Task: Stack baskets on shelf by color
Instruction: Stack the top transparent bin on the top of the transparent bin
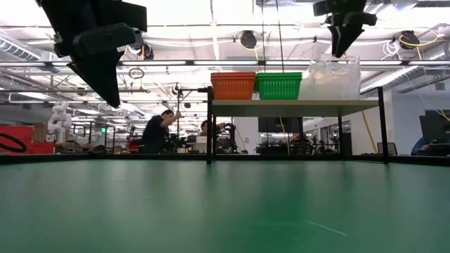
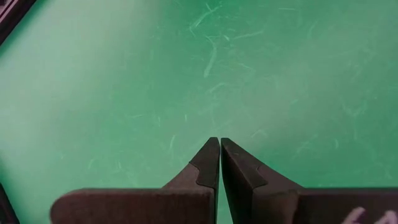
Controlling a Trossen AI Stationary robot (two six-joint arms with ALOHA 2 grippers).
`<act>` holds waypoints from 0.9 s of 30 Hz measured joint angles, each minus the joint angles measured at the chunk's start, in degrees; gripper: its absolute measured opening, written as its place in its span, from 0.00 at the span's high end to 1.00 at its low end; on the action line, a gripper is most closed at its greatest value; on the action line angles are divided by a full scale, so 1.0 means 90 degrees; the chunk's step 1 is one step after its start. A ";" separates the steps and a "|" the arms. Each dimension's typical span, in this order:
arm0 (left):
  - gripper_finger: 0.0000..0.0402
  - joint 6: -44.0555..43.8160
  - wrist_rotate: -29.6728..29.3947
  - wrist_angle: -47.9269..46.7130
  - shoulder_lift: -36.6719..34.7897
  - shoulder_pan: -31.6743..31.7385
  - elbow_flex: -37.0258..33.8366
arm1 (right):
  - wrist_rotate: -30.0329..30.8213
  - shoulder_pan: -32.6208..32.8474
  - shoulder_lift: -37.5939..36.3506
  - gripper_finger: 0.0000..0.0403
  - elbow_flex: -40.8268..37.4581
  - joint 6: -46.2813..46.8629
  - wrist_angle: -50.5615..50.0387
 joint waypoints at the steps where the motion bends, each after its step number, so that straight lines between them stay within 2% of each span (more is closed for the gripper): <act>1: 0.95 0.0001 0.0000 0.0000 0.0000 0.0000 0.0000 | -0.0031 0.0000 0.0026 0.70 0.0000 0.0026 -0.0026; 5: 0.95 0.0001 0.0000 0.0000 0.0000 0.0000 0.0000 | -0.0433 -0.0032 0.0131 0.77 -0.0002 0.0146 -0.0021; 10: 0.95 0.0004 0.0000 -0.0002 0.0000 0.0000 0.0000 | -0.0607 0.0016 0.0139 0.82 0.0000 0.0277 -0.0019; 20: 0.95 0.0030 0.0000 -0.0005 0.0000 0.0024 -0.0002 | -0.0699 0.0192 0.0056 0.85 0.0000 0.0598 -0.0076; 24: 0.95 0.0030 0.0000 -0.0005 0.0000 0.0024 -0.0002 | -0.1147 0.0187 0.0037 0.85 0.0000 0.0897 0.0070; 27: 0.95 0.0026 0.0000 -0.0004 0.0000 0.0024 -0.0002 | -0.1167 0.0191 0.0037 0.85 -0.0001 0.1137 0.0292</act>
